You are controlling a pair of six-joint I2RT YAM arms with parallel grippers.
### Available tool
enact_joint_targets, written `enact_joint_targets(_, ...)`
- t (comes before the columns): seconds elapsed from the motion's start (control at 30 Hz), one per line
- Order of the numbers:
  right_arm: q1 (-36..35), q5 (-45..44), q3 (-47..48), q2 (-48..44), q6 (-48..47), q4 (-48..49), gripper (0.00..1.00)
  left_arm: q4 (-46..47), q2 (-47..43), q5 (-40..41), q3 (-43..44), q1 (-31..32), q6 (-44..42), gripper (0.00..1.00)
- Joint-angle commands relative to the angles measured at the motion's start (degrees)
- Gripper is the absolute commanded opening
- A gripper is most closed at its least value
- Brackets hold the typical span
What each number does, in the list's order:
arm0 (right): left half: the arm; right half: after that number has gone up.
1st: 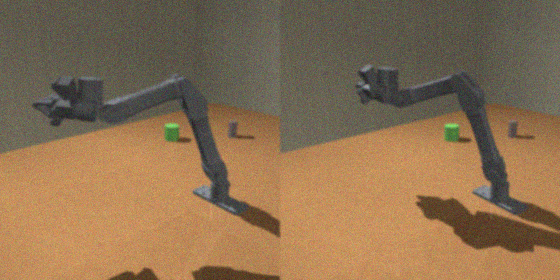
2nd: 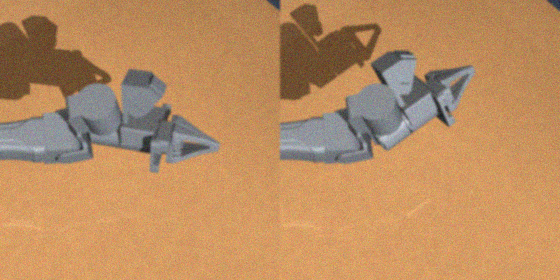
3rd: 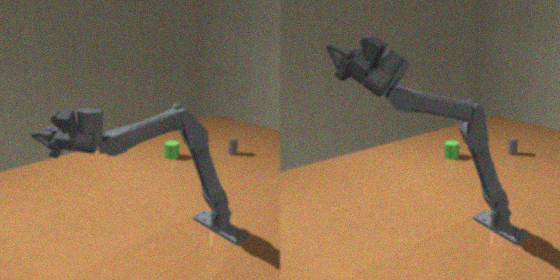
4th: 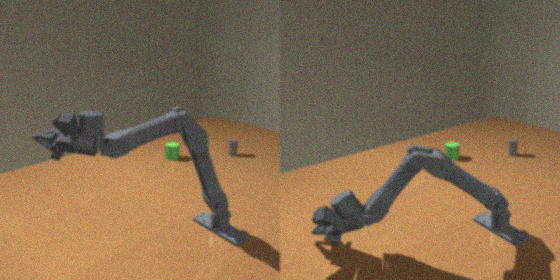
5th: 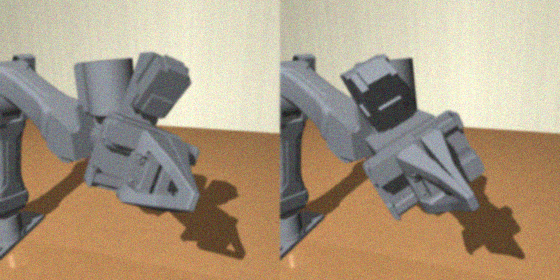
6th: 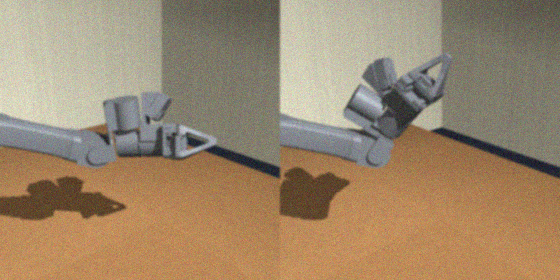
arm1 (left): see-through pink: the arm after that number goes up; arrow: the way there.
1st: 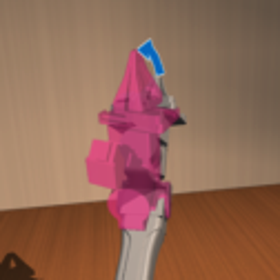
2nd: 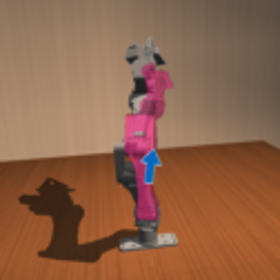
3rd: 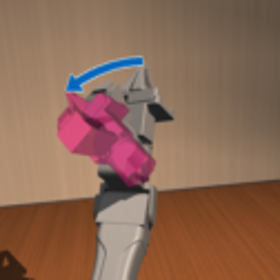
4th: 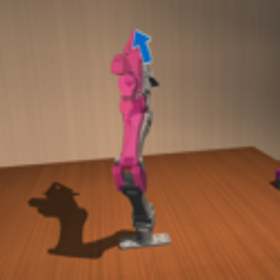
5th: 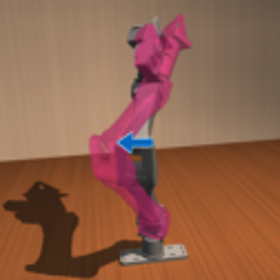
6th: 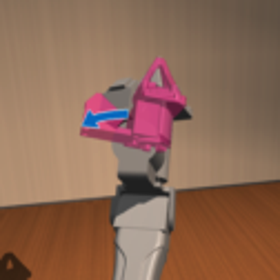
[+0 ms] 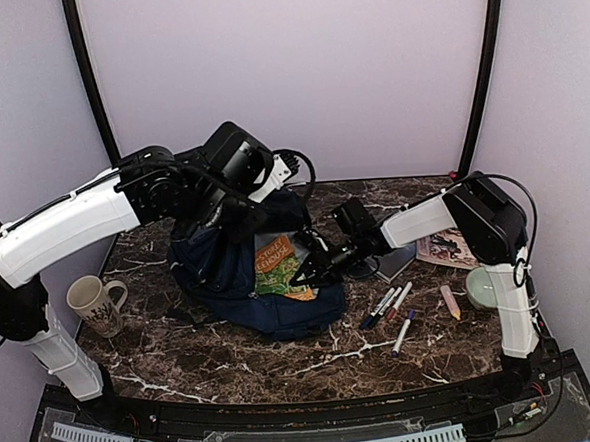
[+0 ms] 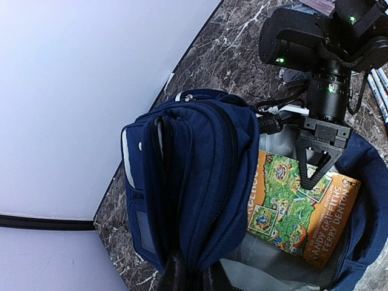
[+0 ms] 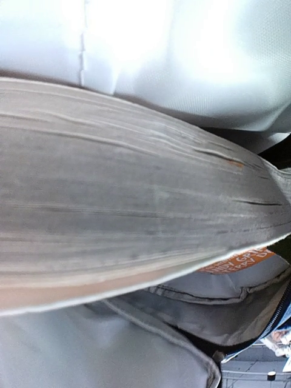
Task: Pack the student bag
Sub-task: Place the book in the largest pocket of the bag.
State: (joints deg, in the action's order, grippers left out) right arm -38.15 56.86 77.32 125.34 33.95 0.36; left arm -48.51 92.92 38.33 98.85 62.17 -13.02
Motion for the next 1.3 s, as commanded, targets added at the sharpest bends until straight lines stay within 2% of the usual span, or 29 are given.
enact_joint_targets(0.0, 0.52, -4.96, -0.41, 1.4, -3.81, -5.87, 0.0, 7.38, -4.52, 2.03, 11.58, -1.13, -3.04, 0.0)
enact_joint_targets(0.1, -0.48, -1.79, 1.81, 0.43, -4.28, -6.75, 0.0, 9.75, -3.47, -2.59, 11.13, -1.15, -2.05, 0.0)
enact_joint_targets(0.37, -4.96, 6.79, 7.26, -1.56, 2.24, -3.76, 0.0, 21.73, -5.91, -15.75, -4.78, -1.09, 1.35, 0.0)
enact_joint_targets(0.47, -5.07, 8.49, 8.78, -0.05, 8.27, 1.37, 0.0, 26.99, -7.92, -18.72, -10.23, -1.03, -0.2, 0.0)
enact_joint_targets(0.63, -4.4, 6.77, 14.53, 6.42, 12.48, 4.03, 0.01, 27.43, -7.77, -20.96, -11.87, -1.01, -0.75, 0.0)
enact_joint_targets(0.8, -1.87, 3.87, 16.71, 9.94, 12.82, 3.64, 0.28, 26.38, -8.71, -19.14, -13.59, -1.0, -0.22, 0.0)
enact_joint_targets(0.97, -1.29, -3.41, 10.99, 0.9, -1.41, -6.72, 0.54, 26.99, -11.41, -16.45, -17.2, -1.0, 0.55, 0.0)
enact_joint_targets(1.1, -2.05, -6.73, 3.83, -6.93, -8.52, -9.3, 0.63, 27.94, -13.07, -14.45, -19.91, -1.01, 1.72, 0.0)
enact_joint_targets(1.27, -2.89, -7.08, -4.31, -13.78, -14.61, -11.11, 0.66, 28.69, -13.89, -14.09, -22.89, -1.12, 2.95, 0.0)
